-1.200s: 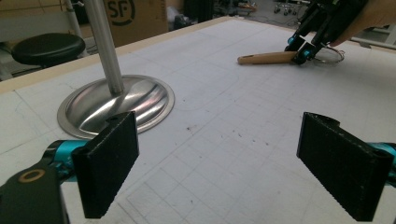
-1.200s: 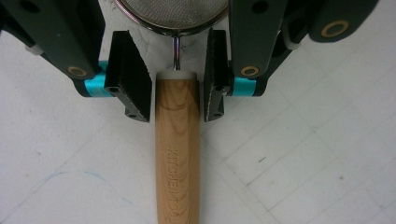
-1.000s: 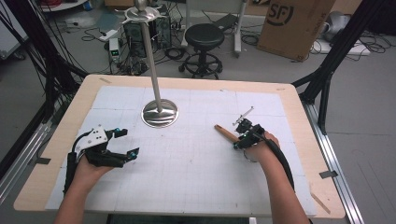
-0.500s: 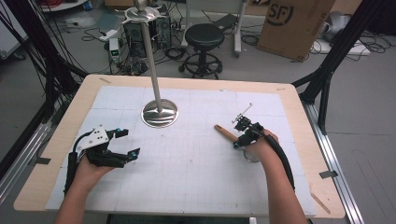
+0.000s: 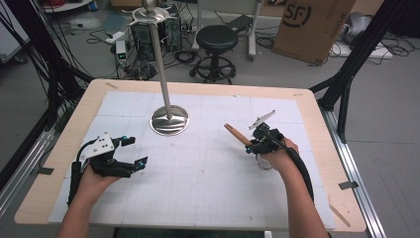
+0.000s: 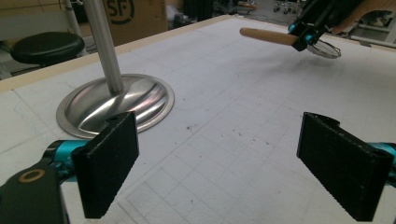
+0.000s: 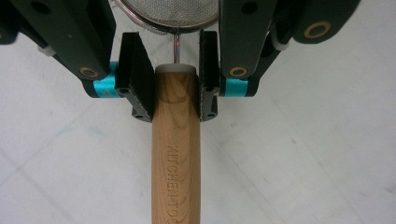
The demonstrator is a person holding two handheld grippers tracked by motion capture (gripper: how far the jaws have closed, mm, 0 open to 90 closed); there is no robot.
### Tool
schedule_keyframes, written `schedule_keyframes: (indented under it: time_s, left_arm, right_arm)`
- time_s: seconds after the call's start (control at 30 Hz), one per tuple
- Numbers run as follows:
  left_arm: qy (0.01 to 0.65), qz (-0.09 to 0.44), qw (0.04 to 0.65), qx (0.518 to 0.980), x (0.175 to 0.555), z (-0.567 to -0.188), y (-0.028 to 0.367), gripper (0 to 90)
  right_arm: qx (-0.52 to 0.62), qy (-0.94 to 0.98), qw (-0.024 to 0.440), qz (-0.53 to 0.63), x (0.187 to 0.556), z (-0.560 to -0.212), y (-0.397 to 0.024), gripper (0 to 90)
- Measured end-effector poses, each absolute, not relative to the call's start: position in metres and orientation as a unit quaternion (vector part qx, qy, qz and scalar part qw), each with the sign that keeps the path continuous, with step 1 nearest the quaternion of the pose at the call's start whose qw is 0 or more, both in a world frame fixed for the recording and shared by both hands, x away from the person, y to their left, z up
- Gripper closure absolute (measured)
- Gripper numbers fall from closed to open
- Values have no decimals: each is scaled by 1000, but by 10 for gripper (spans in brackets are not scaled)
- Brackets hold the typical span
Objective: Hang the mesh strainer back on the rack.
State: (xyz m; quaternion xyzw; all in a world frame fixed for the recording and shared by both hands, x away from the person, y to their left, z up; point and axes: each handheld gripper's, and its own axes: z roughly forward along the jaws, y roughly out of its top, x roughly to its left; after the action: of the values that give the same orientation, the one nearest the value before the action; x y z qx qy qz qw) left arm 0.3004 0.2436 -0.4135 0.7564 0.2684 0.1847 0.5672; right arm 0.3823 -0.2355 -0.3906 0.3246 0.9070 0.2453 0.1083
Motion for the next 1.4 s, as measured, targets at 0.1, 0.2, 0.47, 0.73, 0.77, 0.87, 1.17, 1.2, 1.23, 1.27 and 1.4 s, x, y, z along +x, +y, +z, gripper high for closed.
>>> schedule_keyframes:
  time_s: [0.1,0.2,0.47,0.73,0.77,0.87,1.17,1.2,1.23,1.27,1.4]
  left_arm:
    - [268,184,568,756,300,-413,244,134]
    - [268,185,569,755,300,-413,244,134]
    - [268,185,569,755,300,-413,244,134]
    - [268,185,572,753,300,-412,245,134]
    - [267,185,572,753,300,-412,245,134]
    - [268,185,573,752,300,-412,244,134]
    - [267,185,575,751,300,-411,245,134]
    - [267,185,576,750,299,-410,245,134]
    - [267,185,576,750,299,-410,245,134]
    - [266,184,577,750,299,-410,245,134]
    - [266,185,578,749,299,-409,245,134]
  right_arm:
    - [318,902,107,272,378,-383,-235,684]
    - [311,896,111,298,376,-378,-236,683]
    - [289,869,127,381,370,-360,-236,684]
    - [261,849,142,438,365,-346,-232,683]
    - [258,846,145,445,365,-344,-231,683]
    - [256,836,146,462,365,-339,-229,683]
    - [235,821,138,501,368,-327,-218,683]
    - [235,819,137,505,368,-326,-216,683]
    - [231,819,135,509,369,-324,-214,683]
    - [228,817,135,513,369,-323,-212,683]
    - [217,813,134,524,374,-312,-202,682]
